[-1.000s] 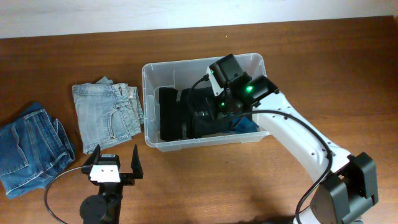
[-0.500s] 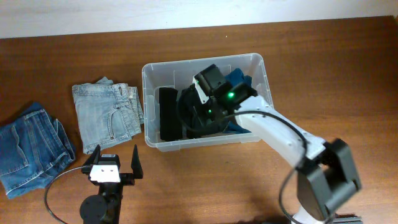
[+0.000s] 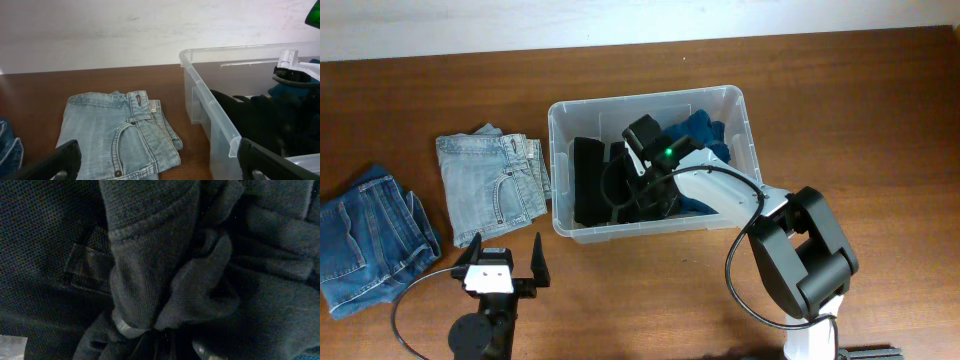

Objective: Pack container
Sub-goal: 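Lower the black item into the container's middle and press it down, then release and withdraw the right gripper to the right side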

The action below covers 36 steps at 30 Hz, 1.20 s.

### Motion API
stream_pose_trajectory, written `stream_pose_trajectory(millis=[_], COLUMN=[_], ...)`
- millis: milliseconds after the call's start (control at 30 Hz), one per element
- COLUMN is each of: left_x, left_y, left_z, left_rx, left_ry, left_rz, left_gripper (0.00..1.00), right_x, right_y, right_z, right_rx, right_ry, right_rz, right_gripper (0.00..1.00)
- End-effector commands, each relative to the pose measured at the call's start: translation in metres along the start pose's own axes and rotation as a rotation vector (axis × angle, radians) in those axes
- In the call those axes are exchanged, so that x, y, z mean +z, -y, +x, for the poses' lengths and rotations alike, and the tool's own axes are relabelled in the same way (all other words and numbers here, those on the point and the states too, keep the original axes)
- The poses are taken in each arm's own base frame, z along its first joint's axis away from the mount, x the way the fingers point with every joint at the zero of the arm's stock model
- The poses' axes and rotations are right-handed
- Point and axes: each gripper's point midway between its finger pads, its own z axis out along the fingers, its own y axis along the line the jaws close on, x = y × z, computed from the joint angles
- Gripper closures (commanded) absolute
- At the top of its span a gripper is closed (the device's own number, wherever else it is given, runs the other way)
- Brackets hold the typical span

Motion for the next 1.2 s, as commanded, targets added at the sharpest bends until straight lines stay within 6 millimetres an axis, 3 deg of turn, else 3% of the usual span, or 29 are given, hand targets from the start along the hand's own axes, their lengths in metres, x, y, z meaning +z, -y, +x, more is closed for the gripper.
stream_pose_trajectory(millis=[0, 200, 300, 367, 567, 700, 1033, 1167], left_x=[0.000, 0.000, 0.000, 0.000, 0.000, 0.000, 0.000, 0.000], left_y=[0.000, 0.000, 0.000, 0.000, 0.000, 0.000, 0.000, 0.000], left_z=[0.002, 0.002, 0.002, 0.002, 0.002, 0.002, 0.002, 0.002], left_rx=[0.015, 0.015, 0.015, 0.015, 0.015, 0.015, 0.015, 0.015], left_ry=[0.001, 0.001, 0.001, 0.001, 0.001, 0.001, 0.001, 0.001], left_rz=[0.001, 0.001, 0.001, 0.001, 0.001, 0.001, 0.001, 0.001], left_gripper=[0.01, 0.01, 0.01, 0.01, 0.01, 0.01, 0.01, 0.01], right_x=[0.004, -0.076, -0.101, -0.107, -0.097, -0.083, -0.015, -0.002], right_y=[-0.004, -0.011, -0.006, -0.002, 0.006, 0.025, 0.040, 0.040], right_z=[0.005, -0.038, -0.047, -0.048, -0.045, -0.042, -0.023, -0.018], right_rx=[0.004, -0.016, -0.014, -0.012, -0.004, 0.017, 0.035, 0.035], right_ry=[-0.034, 0.124, 0.175, 0.190, 0.170, 0.140, -0.004, -0.033], right_rz=[-0.004, 0.002, 0.044, 0.070, 0.098, 0.159, 0.182, 0.178], right_gripper=[0.96, 0.91, 0.88, 0.87, 0.87, 0.87, 0.87, 0.87])
